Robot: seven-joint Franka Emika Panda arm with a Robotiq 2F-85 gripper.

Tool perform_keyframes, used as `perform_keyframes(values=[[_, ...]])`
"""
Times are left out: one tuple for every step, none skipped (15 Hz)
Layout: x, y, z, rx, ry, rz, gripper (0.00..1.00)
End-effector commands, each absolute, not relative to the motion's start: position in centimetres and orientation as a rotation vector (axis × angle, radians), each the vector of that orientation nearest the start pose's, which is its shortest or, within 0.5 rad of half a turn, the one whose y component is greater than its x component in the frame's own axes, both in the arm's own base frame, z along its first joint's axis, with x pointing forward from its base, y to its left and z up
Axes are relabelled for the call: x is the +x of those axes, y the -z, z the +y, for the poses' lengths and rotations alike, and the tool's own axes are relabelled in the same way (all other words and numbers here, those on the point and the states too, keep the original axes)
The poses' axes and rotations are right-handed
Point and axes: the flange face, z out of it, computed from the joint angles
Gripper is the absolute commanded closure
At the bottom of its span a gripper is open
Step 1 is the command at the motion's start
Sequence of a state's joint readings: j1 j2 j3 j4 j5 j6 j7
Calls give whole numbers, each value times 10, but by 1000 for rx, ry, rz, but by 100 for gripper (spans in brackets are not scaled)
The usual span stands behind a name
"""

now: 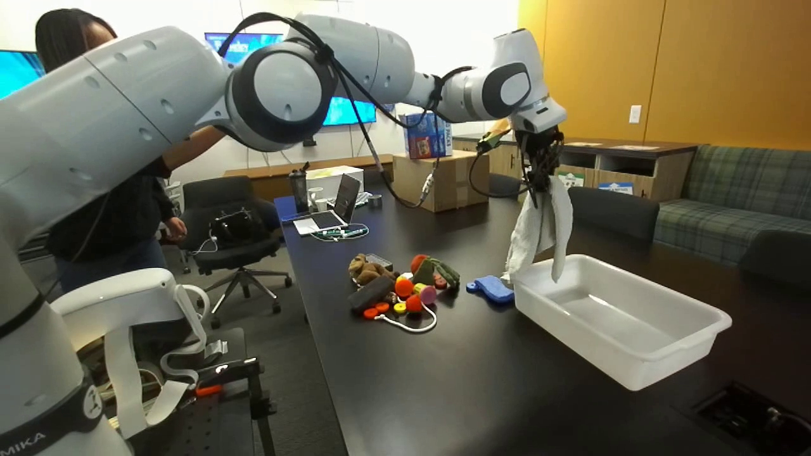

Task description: Pick up the towel, push the items in front of the white storage box to the left, place the towel inside the storage box

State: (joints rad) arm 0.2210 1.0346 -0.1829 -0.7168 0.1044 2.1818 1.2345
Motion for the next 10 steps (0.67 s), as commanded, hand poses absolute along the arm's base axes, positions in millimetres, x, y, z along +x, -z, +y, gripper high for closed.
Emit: perform_keyframes(values=[[834,-368,77,-2310,618,1740,88],[833,-359,65,-2315,593,1804,62],[830,-348,52,-2344,561,1867,63],[828,-338,43,-2369,531,1907,63],[826,-329,37,-2411,481,1915,57],[822,-321,35,-2478,420,1894,51],[818,-314,35,-2533,361,1876,45],[815,-309,40,-2613,287,1795,37],[812,-306,45,-2669,253,1745,31],[809,-304,53,-2725,207,1680,25]])
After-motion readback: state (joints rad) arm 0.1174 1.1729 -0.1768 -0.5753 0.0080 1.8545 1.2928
